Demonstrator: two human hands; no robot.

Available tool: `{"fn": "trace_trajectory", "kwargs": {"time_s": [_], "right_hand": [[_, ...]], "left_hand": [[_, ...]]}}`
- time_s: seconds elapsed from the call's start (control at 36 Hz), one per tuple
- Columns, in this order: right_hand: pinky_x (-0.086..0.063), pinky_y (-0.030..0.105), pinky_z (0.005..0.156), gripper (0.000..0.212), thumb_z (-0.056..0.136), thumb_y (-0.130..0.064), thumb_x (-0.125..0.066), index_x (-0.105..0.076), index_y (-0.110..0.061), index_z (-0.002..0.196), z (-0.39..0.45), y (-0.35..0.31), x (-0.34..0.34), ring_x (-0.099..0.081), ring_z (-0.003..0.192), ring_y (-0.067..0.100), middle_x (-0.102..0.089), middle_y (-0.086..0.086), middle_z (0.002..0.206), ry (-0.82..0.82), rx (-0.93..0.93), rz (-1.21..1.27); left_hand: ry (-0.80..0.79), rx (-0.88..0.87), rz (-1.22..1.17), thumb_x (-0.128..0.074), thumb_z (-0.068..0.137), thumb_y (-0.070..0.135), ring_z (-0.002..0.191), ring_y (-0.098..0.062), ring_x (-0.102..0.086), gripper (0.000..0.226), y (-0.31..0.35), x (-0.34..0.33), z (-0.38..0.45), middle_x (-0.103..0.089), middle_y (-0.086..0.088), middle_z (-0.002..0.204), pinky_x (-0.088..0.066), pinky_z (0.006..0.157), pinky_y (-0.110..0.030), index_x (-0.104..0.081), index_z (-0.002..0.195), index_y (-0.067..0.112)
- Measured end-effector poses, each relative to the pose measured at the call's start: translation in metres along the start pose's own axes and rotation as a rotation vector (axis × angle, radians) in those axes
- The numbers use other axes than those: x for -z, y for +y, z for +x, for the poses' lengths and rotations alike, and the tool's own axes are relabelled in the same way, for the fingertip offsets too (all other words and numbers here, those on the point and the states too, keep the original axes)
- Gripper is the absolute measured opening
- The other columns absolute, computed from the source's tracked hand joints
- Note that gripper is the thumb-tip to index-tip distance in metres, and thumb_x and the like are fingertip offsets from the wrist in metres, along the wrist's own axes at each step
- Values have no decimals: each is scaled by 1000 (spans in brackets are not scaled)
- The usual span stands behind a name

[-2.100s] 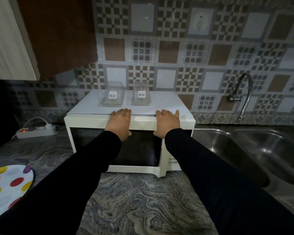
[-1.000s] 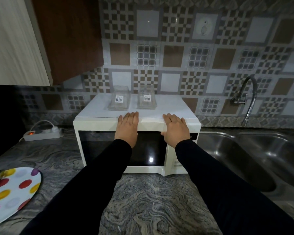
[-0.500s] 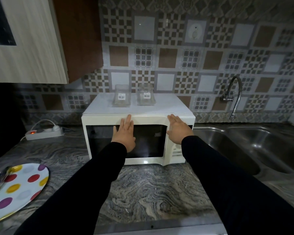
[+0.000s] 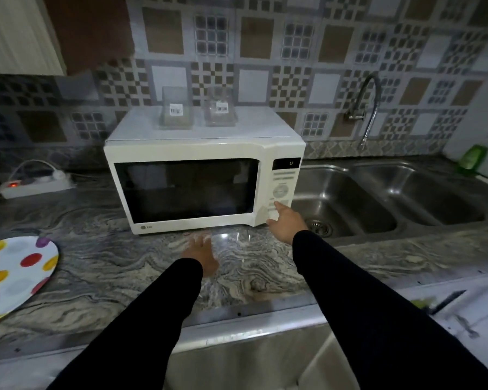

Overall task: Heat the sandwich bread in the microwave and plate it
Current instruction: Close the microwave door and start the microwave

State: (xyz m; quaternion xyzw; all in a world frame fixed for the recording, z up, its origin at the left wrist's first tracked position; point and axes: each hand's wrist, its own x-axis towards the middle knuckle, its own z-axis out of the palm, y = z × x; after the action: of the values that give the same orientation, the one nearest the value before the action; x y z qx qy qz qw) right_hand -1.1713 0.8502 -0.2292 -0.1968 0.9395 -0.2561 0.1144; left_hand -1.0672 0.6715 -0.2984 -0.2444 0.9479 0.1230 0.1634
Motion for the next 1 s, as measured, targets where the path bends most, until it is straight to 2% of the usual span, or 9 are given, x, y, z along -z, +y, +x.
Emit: {"fn": "trace_trajectory", "kwargs": {"time_s": [0.11, 0.17, 0.31, 0.47, 0.56, 0.61, 0.75, 0.89, 1.0], "right_hand": [[-36, 29, 109, 59, 99, -25, -47, -26, -14, 152, 13, 17, -8, -40, 137, 26, -39, 7, 152, -27, -77, 105], [-37, 28, 106, 56, 100, -24, -46, -27, -13, 152, 22, 25, -11, -41, 136, 25, -38, 6, 152, -41, -106, 169], [-40, 29, 103, 50, 100, -22, -46, -36, -6, 146, 46, 44, -15, -45, 132, 27, -41, 10, 149, -29, -194, 322], [-42, 25, 84, 49, 97, -20, -51, -39, -15, 144, 76, 61, -27, -53, 122, 27, -52, 6, 139, 41, -266, 544], [-44, 27, 94, 53, 95, -22, -55, -38, -13, 144, 90, 64, -34, -54, 122, 28, -54, 6, 138, 60, -304, 622], [-44, 37, 104, 56, 93, -25, -58, -38, -11, 144, 102, 68, -38, -53, 124, 30, -52, 9, 140, 69, -303, 629], [-50, 50, 97, 36, 91, -24, -57, -48, -12, 124, 128, 75, -46, -61, 110, 33, -60, 11, 124, 65, -318, 712], [-52, 36, 81, 17, 94, -16, -55, -50, -15, 110, 134, 72, -43, -63, 93, 26, -62, 6, 104, 102, -354, 817], [-51, 38, 81, 25, 93, -19, -57, -51, -12, 116, 143, 74, -47, -63, 94, 27, -64, 12, 114, 129, -365, 842]], "left_hand": [[-39, 110, -27, -38, 92, 42, 149, -30, 1, 75, -1, -25, 27, 3, -10, 161, -11, 121, -42, -6, 154, 14], [-50, 139, 1, -42, 89, 44, 148, -31, -3, 76, 2, -29, 33, -2, -13, 160, -10, 121, -42, -14, 153, 13], [-40, 218, -17, -54, 88, 45, 142, -38, -15, 70, 15, -28, 30, -16, -20, 152, -21, 116, -39, -25, 145, 15], [-77, 343, -12, -50, 92, 51, 143, -43, -9, 77, 28, -29, 45, -6, -23, 154, -21, 116, -46, -10, 151, 23], [-139, 374, 20, -48, 93, 52, 144, -43, -6, 80, 33, -23, 47, -1, -23, 156, -19, 116, -46, -2, 153, 24], [-166, 387, 51, -49, 93, 49, 144, -42, -8, 80, 38, -18, 48, -2, -23, 156, -19, 116, -45, -3, 153, 24], [-202, 391, 103, -53, 93, 46, 144, -41, -11, 85, 45, -12, 51, -5, -23, 156, -21, 116, -46, 3, 154, 24], [-235, 393, 121, -59, 90, 44, 144, -42, -14, 91, 43, -13, 60, -11, -24, 156, -20, 116, -48, 2, 153, 21], [-253, 383, 122, -64, 88, 39, 146, -39, -10, 95, 40, -14, 72, -21, -17, 156, -14, 116, -52, 2, 153, 17]]}}
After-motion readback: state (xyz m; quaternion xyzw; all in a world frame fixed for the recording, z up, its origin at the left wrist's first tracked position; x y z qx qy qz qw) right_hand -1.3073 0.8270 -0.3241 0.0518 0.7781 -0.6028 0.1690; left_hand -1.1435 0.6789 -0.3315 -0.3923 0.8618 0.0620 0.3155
